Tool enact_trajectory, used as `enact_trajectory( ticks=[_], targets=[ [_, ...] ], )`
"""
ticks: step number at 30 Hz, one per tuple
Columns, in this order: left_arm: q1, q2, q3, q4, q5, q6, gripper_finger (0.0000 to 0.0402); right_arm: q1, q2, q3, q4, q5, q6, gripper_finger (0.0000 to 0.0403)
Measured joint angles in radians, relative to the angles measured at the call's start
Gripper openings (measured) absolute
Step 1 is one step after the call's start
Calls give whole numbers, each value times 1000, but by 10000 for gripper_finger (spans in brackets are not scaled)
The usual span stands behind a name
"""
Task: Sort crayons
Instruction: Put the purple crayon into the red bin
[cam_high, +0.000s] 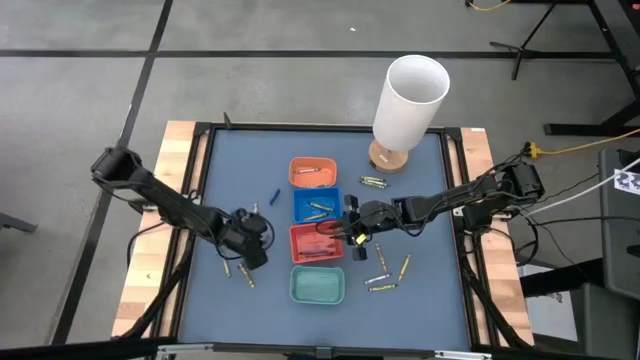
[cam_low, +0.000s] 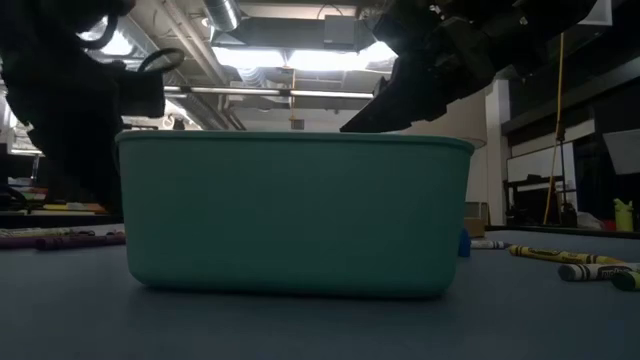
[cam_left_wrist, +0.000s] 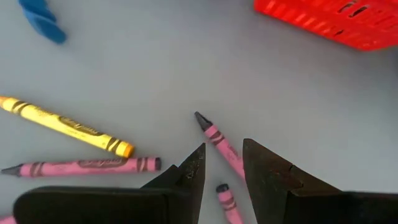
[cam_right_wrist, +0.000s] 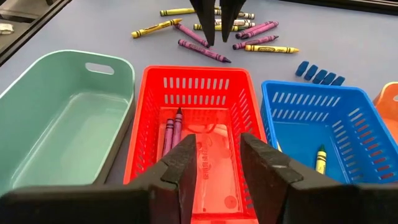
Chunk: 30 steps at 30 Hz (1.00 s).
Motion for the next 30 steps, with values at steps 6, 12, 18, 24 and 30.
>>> enact_trajectory(
  ticks=[6, 12, 18, 24, 30],
  targets=[
    [0, 64, 0, 49, -28, -2, 92, 0, 0, 0, 0, 0, 0, 122],
    [0, 118, 0, 67, -26, -2, 92, 0, -1, 0, -1, 0, 0, 122],
    [0, 159, 2, 101, -25, 1, 92, 0, -1, 0, -1, 0, 0, 122],
    [0, 162, 2, 103, -27, 1, 92, 0, -1, 0, -3, 0, 5, 122],
    [0, 163, 2, 103, -37, 1, 86, 0, -4, 0, -9, 0, 7, 122]
  ],
)
